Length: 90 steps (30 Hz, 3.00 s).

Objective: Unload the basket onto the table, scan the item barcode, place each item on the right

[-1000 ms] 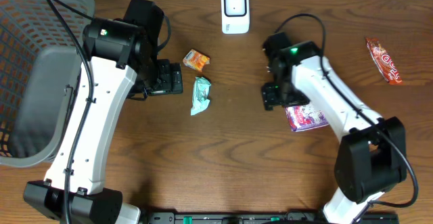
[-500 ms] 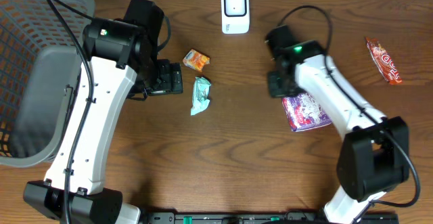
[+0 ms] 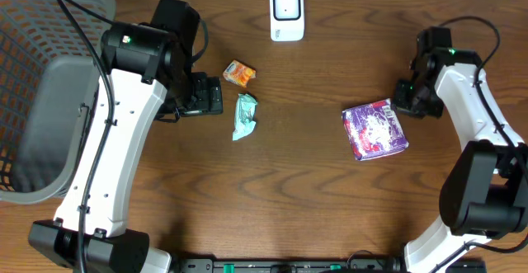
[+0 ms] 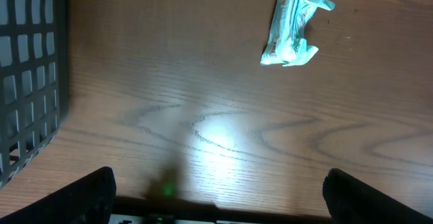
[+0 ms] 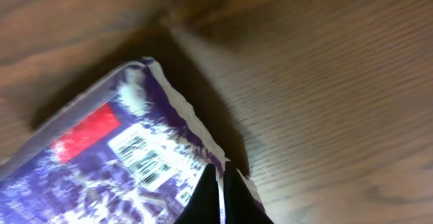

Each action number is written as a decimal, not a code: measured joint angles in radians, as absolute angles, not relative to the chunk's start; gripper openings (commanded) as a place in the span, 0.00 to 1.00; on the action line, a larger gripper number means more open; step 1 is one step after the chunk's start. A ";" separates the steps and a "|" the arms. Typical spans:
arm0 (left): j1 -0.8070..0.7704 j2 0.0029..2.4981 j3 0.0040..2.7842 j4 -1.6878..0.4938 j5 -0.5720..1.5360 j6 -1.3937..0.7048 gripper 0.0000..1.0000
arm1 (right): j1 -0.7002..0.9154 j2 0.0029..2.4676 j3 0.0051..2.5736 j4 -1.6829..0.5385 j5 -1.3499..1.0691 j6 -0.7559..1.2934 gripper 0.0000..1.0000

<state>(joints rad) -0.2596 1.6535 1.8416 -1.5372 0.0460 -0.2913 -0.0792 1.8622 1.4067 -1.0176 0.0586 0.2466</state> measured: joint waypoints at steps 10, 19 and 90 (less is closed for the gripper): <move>-0.260 1.654 1.842 -1.537 0.046 -0.291 0.98 | -0.062 1.862 1.172 -0.825 -0.168 0.229 0.01; -0.260 1.654 1.841 -1.537 0.046 -0.291 0.98 | 0.086 1.862 1.268 -0.908 -0.376 0.253 0.02; -0.260 1.654 1.842 -1.537 0.046 -0.291 0.98 | 0.424 1.861 1.262 -1.122 0.003 0.376 0.20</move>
<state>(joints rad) -0.2596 1.6535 1.8416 -1.5372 0.0460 -0.2913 0.4236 1.8610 1.2625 -1.1217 0.0032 0.3759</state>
